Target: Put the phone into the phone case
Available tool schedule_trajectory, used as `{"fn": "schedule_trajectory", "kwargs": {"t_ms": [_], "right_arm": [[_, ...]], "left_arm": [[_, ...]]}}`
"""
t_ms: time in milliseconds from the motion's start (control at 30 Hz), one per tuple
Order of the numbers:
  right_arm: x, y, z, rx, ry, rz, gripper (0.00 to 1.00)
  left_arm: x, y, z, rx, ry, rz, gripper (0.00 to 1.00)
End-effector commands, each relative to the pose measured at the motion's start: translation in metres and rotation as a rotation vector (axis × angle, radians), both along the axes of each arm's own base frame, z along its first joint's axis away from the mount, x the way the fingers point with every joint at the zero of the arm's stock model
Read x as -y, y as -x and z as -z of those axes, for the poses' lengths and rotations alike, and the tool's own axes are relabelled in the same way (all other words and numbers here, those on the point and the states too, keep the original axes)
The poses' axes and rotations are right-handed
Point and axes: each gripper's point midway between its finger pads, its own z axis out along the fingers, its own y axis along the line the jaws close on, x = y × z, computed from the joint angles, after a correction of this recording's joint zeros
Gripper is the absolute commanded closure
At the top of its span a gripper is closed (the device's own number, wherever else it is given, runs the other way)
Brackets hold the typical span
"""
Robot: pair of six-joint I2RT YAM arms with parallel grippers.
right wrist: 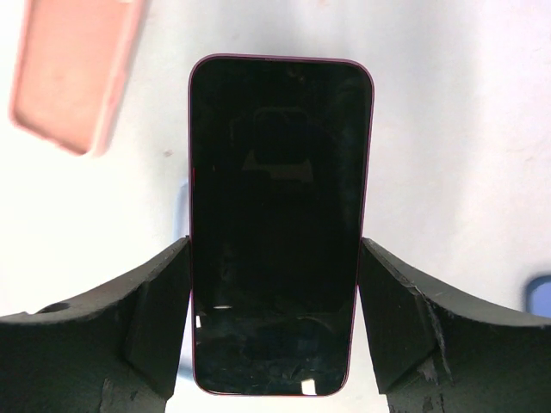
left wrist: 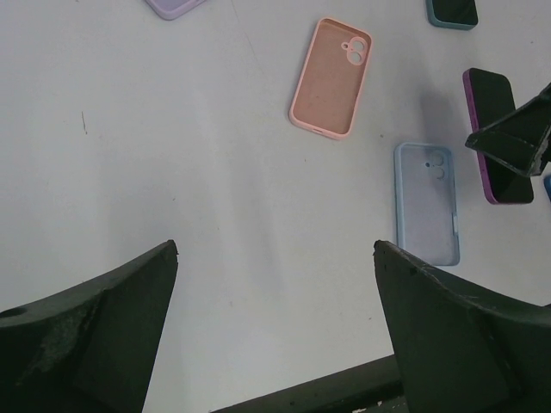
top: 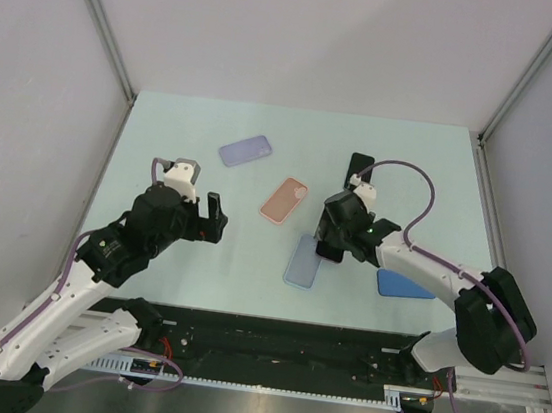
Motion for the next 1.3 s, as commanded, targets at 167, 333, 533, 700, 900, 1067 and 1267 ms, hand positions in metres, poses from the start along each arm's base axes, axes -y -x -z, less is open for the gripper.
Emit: {"fn": "schedule_trajectory", "kwargs": {"t_ms": [167,333,533,700,900,1067,1267], "right_arm": [[-0.054,0.017,-0.021,0.105,-0.143,0.063,0.60],[-0.068,0.026,0.004,0.062,-0.125,0.061,0.58],[-0.073,0.036,0.027,0.033,-0.080,0.066,0.56],[-0.078,0.041,0.032,0.031,-0.073,0.057,0.47],[-0.072,0.048,0.036,0.018,-0.051,0.091,0.35],[-0.073,0.055,0.035,0.023,-0.041,0.081,0.27],[-0.071,0.059,0.028,0.019,-0.054,0.114,0.16]], "left_arm": [[-0.003,-0.002,-0.002,0.016,0.004,-0.020,0.00],[-0.003,-0.002,-0.002,0.015,0.003,-0.020,0.00],[-0.004,-0.002,-0.002,0.017,0.002,-0.022,0.00],[-0.003,-0.003,0.000,0.010,-0.003,-0.022,0.00],[-0.005,-0.003,-0.002,0.017,-0.002,-0.029,0.00],[-0.003,-0.004,0.000,0.008,-0.007,-0.024,0.00],[-0.003,-0.005,0.003,-0.001,-0.013,-0.024,0.00]]}}
